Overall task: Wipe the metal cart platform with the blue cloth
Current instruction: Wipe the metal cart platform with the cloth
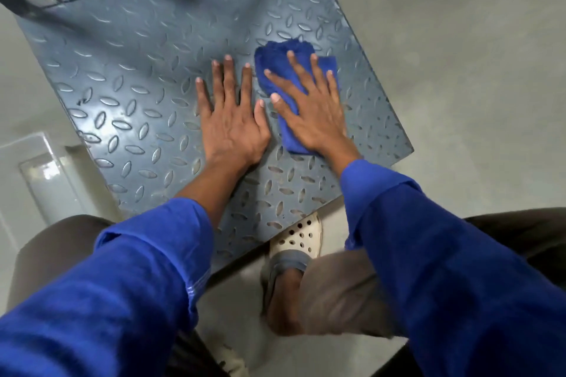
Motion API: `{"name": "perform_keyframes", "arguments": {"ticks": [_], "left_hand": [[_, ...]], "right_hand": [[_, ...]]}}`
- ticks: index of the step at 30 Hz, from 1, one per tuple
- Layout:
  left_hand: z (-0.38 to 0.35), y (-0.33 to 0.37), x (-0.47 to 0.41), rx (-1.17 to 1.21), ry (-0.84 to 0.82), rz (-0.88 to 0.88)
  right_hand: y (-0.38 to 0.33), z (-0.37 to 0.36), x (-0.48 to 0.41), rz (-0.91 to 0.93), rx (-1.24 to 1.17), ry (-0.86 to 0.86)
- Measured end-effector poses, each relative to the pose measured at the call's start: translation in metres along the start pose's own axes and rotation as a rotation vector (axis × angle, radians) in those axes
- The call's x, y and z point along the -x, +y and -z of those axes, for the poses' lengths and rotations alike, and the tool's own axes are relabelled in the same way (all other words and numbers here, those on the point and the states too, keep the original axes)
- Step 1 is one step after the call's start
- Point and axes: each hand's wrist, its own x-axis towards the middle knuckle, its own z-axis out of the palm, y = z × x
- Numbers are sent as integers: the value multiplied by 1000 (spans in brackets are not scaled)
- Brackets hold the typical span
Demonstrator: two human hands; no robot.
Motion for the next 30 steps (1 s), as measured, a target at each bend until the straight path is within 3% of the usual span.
{"name": "perform_keyframes", "arguments": {"ticks": [2, 7, 12, 19, 22, 30], "left_hand": [[1, 4, -11, 5, -1, 15], [-4, 12, -24, 3, 21, 22], [-6, 12, -26, 11, 17, 24], [-2, 12, -24, 8, -14, 21], [-1, 12, -25, -8, -36, 9], [-2, 20, -75, -13, -28, -72]], "right_hand": [[11, 4, -12, 111, -10, -16], [19, 19, -73, -162, -35, 14], [16, 22, -117, -186, -57, 24], [10, 7, 43, -580, -86, 153], [0, 5, 42, -674, -64, 144], [16, 26, -126, -313, -134, 28]]}}
